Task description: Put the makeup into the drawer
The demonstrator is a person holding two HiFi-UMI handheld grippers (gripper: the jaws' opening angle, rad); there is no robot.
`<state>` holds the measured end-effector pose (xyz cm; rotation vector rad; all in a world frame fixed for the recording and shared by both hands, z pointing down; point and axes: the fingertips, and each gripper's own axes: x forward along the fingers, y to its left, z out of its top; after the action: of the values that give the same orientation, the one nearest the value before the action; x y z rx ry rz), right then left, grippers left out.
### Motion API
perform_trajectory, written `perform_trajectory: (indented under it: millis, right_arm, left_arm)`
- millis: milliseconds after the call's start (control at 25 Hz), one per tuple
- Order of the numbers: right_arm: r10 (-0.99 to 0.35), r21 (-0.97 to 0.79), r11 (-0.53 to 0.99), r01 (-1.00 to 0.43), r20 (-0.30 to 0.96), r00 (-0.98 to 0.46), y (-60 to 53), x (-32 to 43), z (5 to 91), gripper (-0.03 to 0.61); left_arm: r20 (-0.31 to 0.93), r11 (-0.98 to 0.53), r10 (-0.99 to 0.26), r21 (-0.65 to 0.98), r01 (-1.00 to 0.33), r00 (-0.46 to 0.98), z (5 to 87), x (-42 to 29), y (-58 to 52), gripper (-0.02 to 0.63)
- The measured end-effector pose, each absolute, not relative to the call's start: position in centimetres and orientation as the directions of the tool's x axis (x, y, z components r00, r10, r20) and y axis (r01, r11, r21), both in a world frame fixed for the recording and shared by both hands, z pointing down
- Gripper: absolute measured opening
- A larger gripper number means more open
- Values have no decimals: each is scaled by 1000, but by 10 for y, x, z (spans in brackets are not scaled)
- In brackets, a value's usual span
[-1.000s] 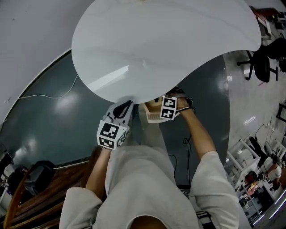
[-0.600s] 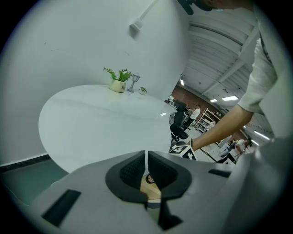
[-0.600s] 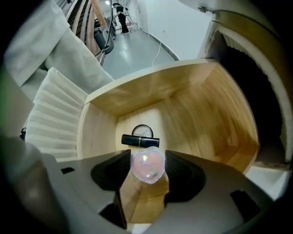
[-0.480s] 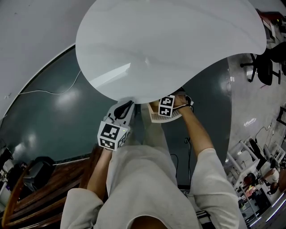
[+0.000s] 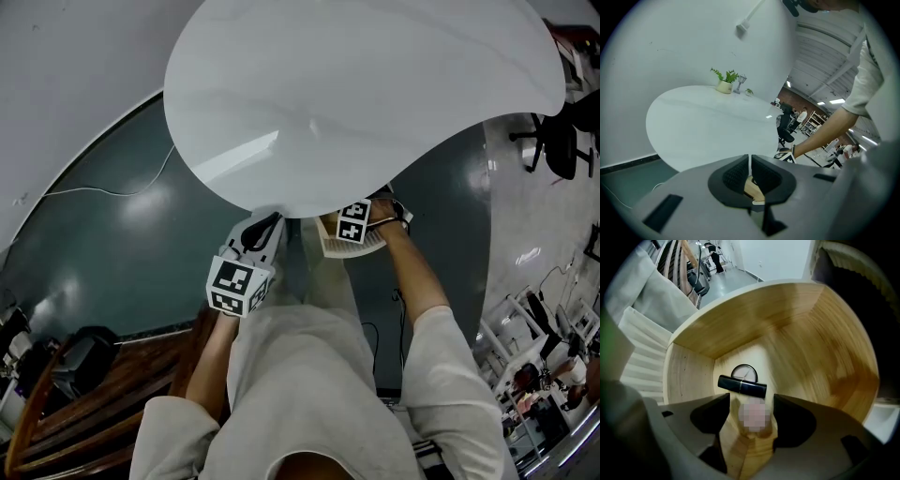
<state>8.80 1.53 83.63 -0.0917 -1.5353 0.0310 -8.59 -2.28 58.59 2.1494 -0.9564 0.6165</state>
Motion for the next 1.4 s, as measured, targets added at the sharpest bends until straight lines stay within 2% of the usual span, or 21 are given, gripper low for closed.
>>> perform_trajectory:
  millis: [160, 480, 840, 1040, 1160, 1280, 1400]
  right_arm:
    - [44, -43, 997, 67, 999, -14, 15, 81, 825, 307]
    - [-54, 68, 991, 112, 990, -127, 16, 74, 779, 258]
    - [-135, 145, 989, 23, 961, -241, 12, 72, 725, 189]
    - [-202, 160, 975, -154, 927, -316, 1, 80, 690, 150]
    - [-233, 100, 935, -340, 897, -377, -2, 83, 672, 133]
    - [-301, -10, 815, -579, 847, -439, -7, 92, 651, 109]
    - [-406, -105, 654, -749, 788, -464, -17, 105, 628, 80]
  left_arm:
    - [648, -493, -443, 402, -772, 620, 585, -86, -22, 23]
    - [640, -515, -435, 400, -758, 633, 579, -70, -23, 23]
    - [640, -544, -424, 386, -745, 641, 576, -58, -35, 23]
    - [634, -566, -422, 374, -734, 648, 567, -45, -42, 23]
    - [632, -576, -424, 365, -732, 649, 562, -41, -42, 23]
    - [627, -589, -429, 351, -728, 650, 555, -36, -44, 23]
    - [619, -602, -439, 335, -725, 651, 547, -32, -48, 23]
